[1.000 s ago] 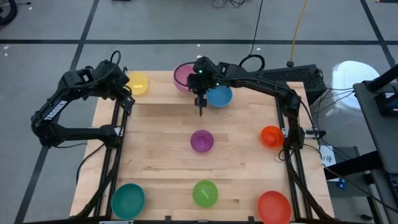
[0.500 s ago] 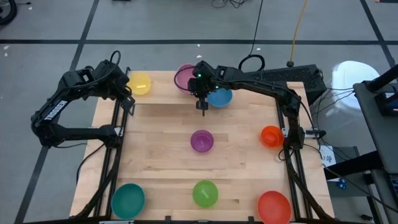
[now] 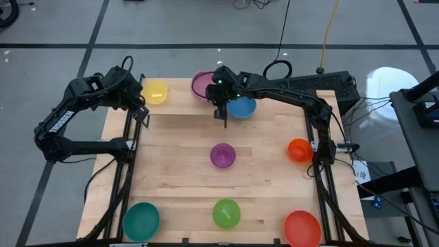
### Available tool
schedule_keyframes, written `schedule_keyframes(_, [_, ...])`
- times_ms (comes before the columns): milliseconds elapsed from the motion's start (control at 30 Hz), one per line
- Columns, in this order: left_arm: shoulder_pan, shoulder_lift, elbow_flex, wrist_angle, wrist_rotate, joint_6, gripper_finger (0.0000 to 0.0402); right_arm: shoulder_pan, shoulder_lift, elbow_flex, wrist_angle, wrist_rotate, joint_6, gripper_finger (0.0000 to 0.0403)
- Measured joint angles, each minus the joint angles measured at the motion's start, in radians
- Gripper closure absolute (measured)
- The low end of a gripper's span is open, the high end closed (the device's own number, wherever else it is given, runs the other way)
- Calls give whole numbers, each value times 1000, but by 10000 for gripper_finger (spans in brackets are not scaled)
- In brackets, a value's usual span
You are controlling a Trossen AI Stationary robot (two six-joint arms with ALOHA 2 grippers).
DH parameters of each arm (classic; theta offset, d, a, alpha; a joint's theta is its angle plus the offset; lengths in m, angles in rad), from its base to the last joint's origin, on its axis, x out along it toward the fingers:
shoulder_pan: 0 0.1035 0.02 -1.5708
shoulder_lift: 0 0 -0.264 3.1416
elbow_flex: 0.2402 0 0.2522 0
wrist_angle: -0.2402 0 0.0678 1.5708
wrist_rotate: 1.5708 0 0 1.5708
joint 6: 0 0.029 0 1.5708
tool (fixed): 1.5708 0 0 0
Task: Place and stack bowls onto a shelf
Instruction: Put the pink bowl on the shelf
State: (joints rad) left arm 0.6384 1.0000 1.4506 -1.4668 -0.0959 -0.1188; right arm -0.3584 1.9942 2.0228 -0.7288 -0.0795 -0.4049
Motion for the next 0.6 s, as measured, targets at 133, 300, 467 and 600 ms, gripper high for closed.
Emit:
schedule_keyframes(133, [0, 0, 0, -6, 0, 0, 337, 0, 0, 0, 7, -3, 0, 389])
schedule_keyframes(300, [0, 0, 0, -13, 0, 2, 337, 0, 0, 0, 7, -3, 12, 377])
schedule_keyframes(467, [0, 0, 0, -13, 0, 2, 337, 0, 0, 0, 9, -3, 24, 360])
schedule_keyframes(600, [0, 0, 0, -26, 0, 2, 337, 4, 0, 0, 39, -3, 25, 342])
